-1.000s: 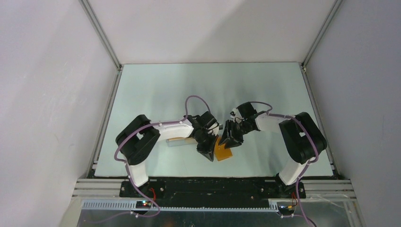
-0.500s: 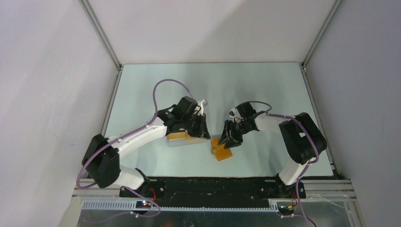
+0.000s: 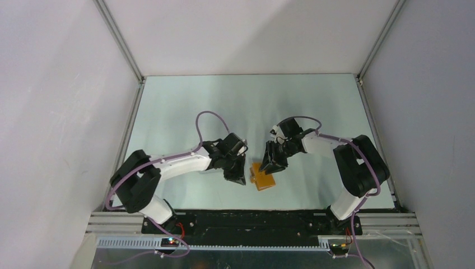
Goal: Put the credit cards into the card holder
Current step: Close the card holder at the center of the board.
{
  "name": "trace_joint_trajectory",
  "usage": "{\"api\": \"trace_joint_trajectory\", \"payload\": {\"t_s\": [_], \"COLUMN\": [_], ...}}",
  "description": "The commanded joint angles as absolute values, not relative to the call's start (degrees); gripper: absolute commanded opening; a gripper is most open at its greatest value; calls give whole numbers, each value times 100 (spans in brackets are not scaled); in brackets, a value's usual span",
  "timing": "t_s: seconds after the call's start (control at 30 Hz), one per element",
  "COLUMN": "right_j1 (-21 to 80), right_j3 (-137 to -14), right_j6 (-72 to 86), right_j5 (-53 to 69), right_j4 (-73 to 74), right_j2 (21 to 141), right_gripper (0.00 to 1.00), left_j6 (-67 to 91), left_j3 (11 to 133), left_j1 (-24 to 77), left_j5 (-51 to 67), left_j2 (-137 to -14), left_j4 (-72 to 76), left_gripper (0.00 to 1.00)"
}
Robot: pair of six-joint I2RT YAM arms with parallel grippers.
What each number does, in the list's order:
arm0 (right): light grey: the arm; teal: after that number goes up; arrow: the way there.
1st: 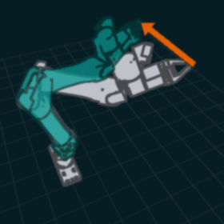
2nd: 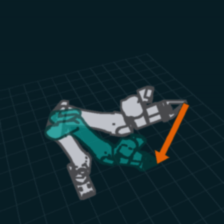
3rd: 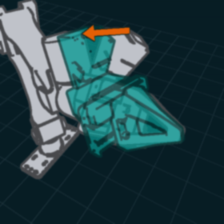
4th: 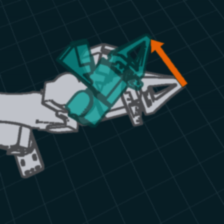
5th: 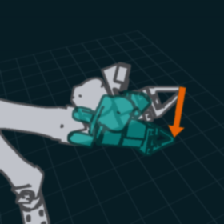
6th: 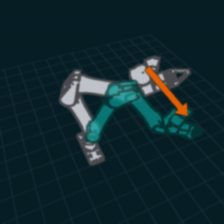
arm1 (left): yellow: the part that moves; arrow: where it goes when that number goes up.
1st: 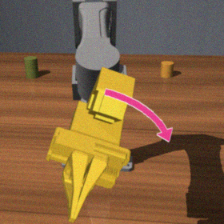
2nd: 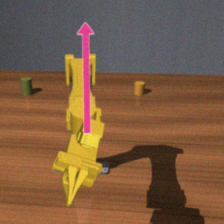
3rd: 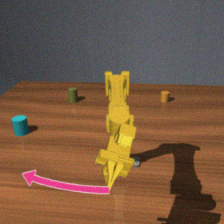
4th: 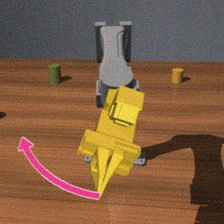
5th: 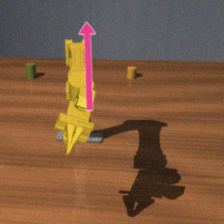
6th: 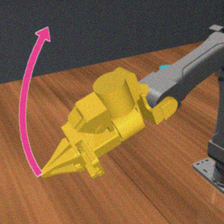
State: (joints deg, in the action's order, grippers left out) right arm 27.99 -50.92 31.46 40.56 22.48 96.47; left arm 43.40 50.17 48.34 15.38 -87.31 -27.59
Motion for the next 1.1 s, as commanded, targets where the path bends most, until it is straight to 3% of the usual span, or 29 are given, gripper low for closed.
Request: {"api": "trace_joint_trajectory", "payload": {"t_s": [0.0,0.13,0.47,0.7,1.07], "right_j1": [2865,2930,3062,3042,2927], "right_j3": [-5265,-5263,-5229,-5027,-4904], "right_j6": [2917,2854,2917,3074,3129], "right_j5": [4080,3993,4028,4333,4523], "right_j4": [2476,2410,2241,1906,1791], "right_j2": [9712,9964,10291,10291,10111], "right_gripper": [41,36,35,27,31], "left_j6": [4550,4548,4689,4807,4988], "left_j3": [5453,5638,5740,5928,5956], "left_j1": [4905,4927,5065,5174,5187], "left_j5": [1324,1325,1235,1115,1034], "left_j2": [-8969,-9258,-9716,-9889,-9966], "left_j4": [-2540,-2529,-2500,-2437,-2378], "left_gripper": [0,0,0,0,0]}}
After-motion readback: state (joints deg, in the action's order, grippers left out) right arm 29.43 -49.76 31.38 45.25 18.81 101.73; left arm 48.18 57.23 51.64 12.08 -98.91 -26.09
